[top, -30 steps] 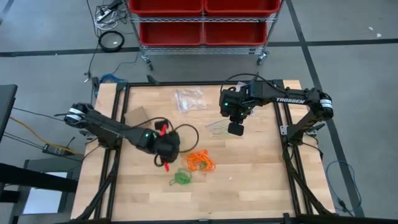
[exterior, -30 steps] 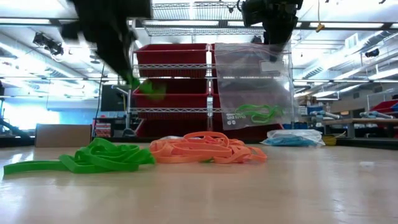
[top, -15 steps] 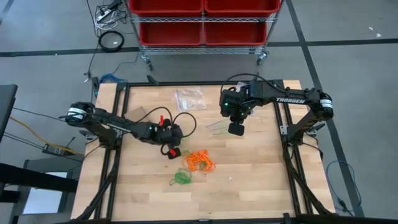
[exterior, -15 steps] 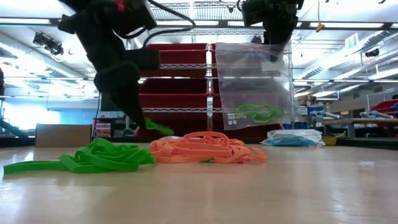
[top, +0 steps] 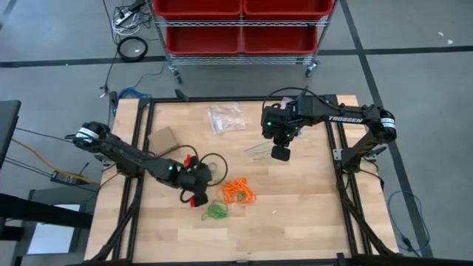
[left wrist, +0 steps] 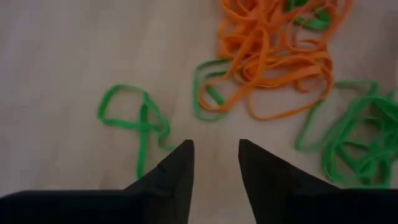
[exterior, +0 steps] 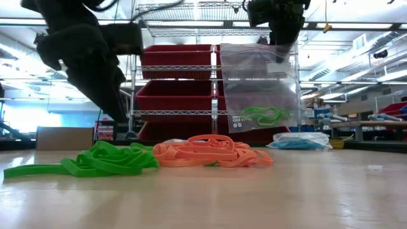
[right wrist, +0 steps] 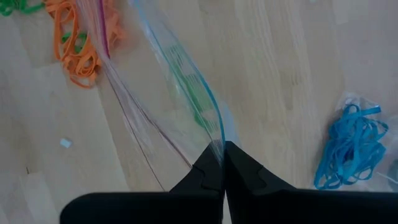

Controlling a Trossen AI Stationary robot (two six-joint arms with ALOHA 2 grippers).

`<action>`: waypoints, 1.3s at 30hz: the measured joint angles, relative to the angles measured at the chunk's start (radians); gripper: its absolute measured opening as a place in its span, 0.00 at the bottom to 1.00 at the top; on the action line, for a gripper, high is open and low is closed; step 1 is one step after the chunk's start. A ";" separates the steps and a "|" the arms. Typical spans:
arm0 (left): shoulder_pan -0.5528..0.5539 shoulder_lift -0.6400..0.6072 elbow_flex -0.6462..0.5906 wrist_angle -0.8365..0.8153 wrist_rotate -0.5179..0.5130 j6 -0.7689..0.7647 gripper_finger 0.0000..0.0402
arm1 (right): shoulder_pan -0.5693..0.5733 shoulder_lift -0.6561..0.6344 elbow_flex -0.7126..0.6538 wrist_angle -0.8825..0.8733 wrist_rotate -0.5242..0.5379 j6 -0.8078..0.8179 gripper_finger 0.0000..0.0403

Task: Sort rubber bands
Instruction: Put the green rubber band into the transparent zip bag

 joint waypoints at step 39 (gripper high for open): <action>0.211 0.208 -0.086 0.426 0.055 0.226 0.03 | -0.006 0.000 0.000 0.051 -0.015 -0.026 0.00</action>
